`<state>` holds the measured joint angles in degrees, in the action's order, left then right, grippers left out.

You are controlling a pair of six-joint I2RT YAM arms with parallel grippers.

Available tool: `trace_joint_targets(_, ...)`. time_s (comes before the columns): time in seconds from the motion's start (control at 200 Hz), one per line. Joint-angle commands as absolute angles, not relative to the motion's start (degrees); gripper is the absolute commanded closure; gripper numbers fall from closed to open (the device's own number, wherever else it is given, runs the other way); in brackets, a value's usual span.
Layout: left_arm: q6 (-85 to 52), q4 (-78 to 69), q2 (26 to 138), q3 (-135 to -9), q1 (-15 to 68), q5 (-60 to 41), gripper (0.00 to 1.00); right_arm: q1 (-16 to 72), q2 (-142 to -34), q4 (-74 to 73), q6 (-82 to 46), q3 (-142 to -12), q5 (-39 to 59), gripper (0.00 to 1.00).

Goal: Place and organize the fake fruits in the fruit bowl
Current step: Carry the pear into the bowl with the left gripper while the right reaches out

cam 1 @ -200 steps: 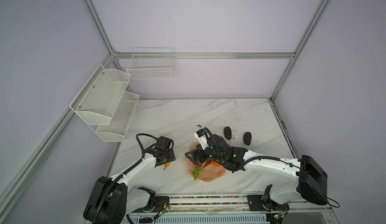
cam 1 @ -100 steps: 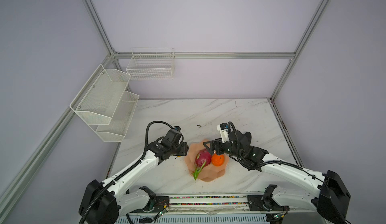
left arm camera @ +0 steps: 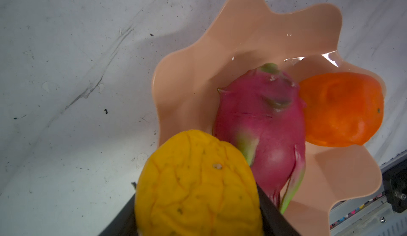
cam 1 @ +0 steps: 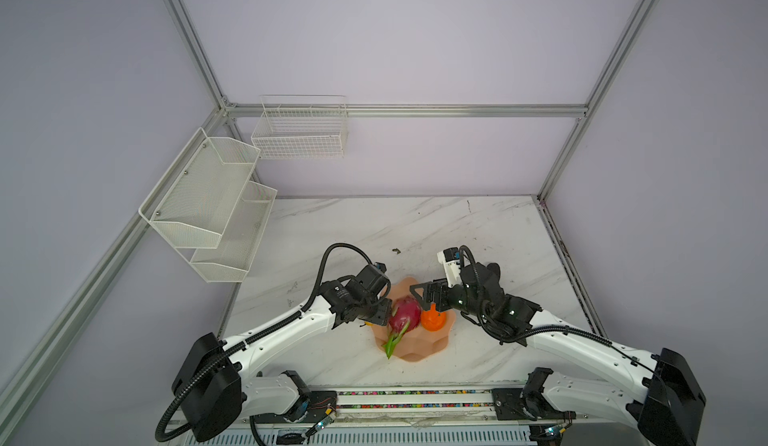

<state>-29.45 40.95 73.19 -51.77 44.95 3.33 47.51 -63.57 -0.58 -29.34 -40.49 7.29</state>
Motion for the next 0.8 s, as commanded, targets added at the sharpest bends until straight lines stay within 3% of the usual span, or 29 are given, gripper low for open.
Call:
trace_joint_targets(0.0, -30.61, 40.61, 73.84, -57.24, 46.31, 5.35, 0.38, 47.2, -62.13, 0.55, -29.73, -40.42, 6.74, 0.03)
trace_joint_targets(0.46, -29.64, 41.04, 72.94, -58.57, 47.53, 5.63, 0.2, 45.5, -61.43, 3.17, -30.7, -40.27, 3.74, 0.03)
trace_joint_targets(0.79, -26.89, 40.85, 69.73, -61.48, 47.47, 5.21, 0.14, 34.23, -64.34, 8.82, -31.18, -43.08, -2.34, 0.04)
